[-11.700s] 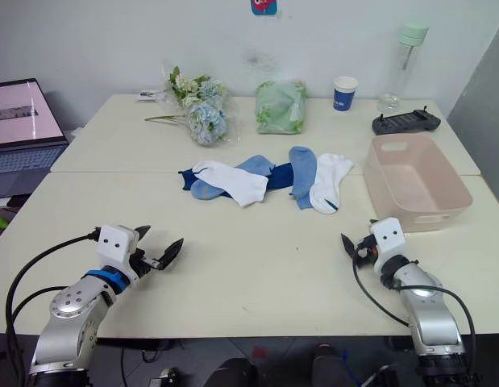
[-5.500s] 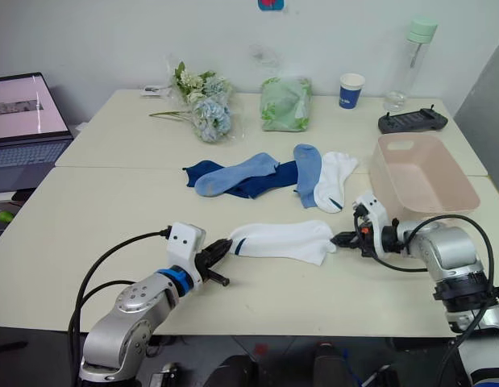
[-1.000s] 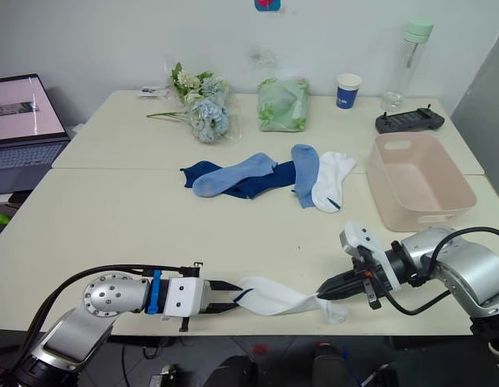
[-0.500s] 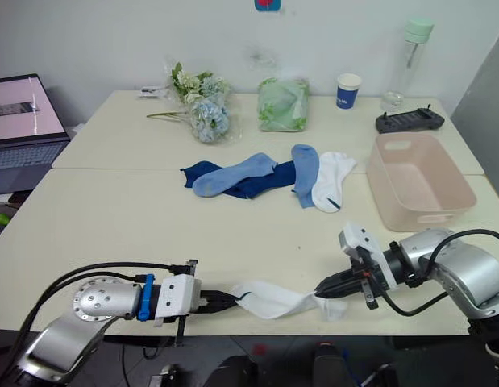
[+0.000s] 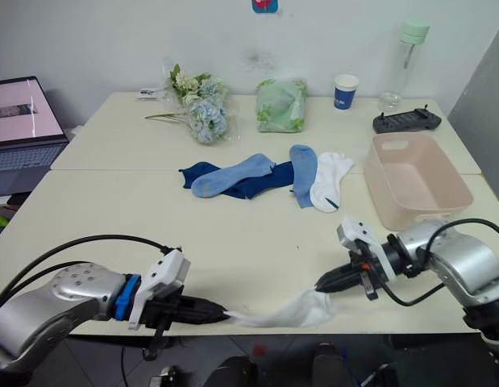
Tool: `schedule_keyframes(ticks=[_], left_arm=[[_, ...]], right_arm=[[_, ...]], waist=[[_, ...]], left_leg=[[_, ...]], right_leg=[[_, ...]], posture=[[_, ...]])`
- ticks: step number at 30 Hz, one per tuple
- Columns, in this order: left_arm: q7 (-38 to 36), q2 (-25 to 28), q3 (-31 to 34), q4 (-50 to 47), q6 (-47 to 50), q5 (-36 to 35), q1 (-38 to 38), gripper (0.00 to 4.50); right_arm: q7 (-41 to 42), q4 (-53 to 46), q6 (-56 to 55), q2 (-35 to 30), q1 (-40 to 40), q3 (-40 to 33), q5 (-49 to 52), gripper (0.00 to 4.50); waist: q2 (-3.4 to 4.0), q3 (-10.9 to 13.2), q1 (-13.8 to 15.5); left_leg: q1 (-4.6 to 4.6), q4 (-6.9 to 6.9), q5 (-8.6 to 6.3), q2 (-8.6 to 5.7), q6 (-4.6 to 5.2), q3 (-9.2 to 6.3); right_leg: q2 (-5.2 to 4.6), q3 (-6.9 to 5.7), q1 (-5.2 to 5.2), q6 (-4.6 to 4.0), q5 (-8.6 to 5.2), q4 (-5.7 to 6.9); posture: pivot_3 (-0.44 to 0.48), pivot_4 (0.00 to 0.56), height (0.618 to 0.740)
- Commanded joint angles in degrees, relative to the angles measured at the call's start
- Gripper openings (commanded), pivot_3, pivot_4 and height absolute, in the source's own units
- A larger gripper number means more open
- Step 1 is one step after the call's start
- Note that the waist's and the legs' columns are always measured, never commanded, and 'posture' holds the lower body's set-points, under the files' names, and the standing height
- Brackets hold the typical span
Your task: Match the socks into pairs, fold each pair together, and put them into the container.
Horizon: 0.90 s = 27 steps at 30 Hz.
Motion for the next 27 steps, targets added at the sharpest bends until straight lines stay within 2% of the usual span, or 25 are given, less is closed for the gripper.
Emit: schedule_keyframes(ticks=[1, 9, 17, 21, 25, 27], left_arm=[[0.1, -4.5, -3.1, 9.2, -3.6, 6.4, -7.2, 0.01], [-0.5, -10.9, -6.1, 20.5, -8.4, 15.0, -16.5, 0.01], [-1.8, -14.1, -9.1, 28.9, -15.5, 23.3, -21.6, 0.01], [-2.7, -15.5, -8.7, 30.7, -16.6, 23.8, -22.8, 0.01], [-1.1, -16.4, -7.4, 33.1, -18.6, 25.5, -24.4, 0.90], [-0.4, -16.3, -6.6, 33.0, -19.1, 25.9, -24.3, 1.52]], right_arm=[[0.0, 8.1, -6.4, 3.9, -6.0, 2.3, -6.2, 0.00], [0.7, 18.4, -15.0, 8.2, -10.2, 4.4, -14.4, 0.00], [0.0, 20.5, -16.4, 9.9, -9.4, 2.9, -16.3, 0.00], [-1.1, 22.3, -17.6, 10.3, -10.1, 1.6, -17.0, 0.00], [-3.4, 24.5, -21.1, 10.5, -10.1, 0.2, -19.1, 0.98], [-5.3, 26.2, -24.7, 10.5, -10.4, -0.8, -20.9, 1.75]], waist=[[0.00, 0.0, 0.0], [-0.02, 0.0, 0.1], [-0.02, 0.0, -0.1], [-0.01, 0.0, 0.0], [-0.01, 0.0, 0.0], [-0.01, 0.0, 0.0]], left_leg=[[-0.02, 0.01, 0.05, -0.01, -0.09, 0.01], [-0.45, 0.06, 0.09, -0.07, -0.18, -0.18], [-0.42, 0.09, 0.09, -0.07, -0.17, -0.17], [-0.41, 0.10, 0.09, -0.08, -0.17, -0.18], [-0.41, 0.11, 0.09, -0.09, -0.17, -0.18], [-0.41, 0.11, 0.09, -0.09, -0.17, -0.17]], right_leg=[[0.00, 0.01, -0.02, 0.00, 0.00, 0.00], [-0.11, 0.06, -0.52, -0.01, 0.02, 0.03], [-0.10, 0.10, -0.52, -0.01, 0.02, 0.11], [-0.10, 0.11, -0.51, -0.01, 0.03, 0.11], [-0.10, 0.10, -0.51, -0.01, 0.03, 0.12], [-0.10, 0.11, -0.52, -0.01, 0.03, 0.13]], posture=[[0.000, 0.150, 0.740], [0.000, 0.150, 0.740], [0.000, 0.150, 0.740], [0.000, 0.150, 0.740], [0.000, 0.150, 0.740], [0.000, 0.150, 0.740]])
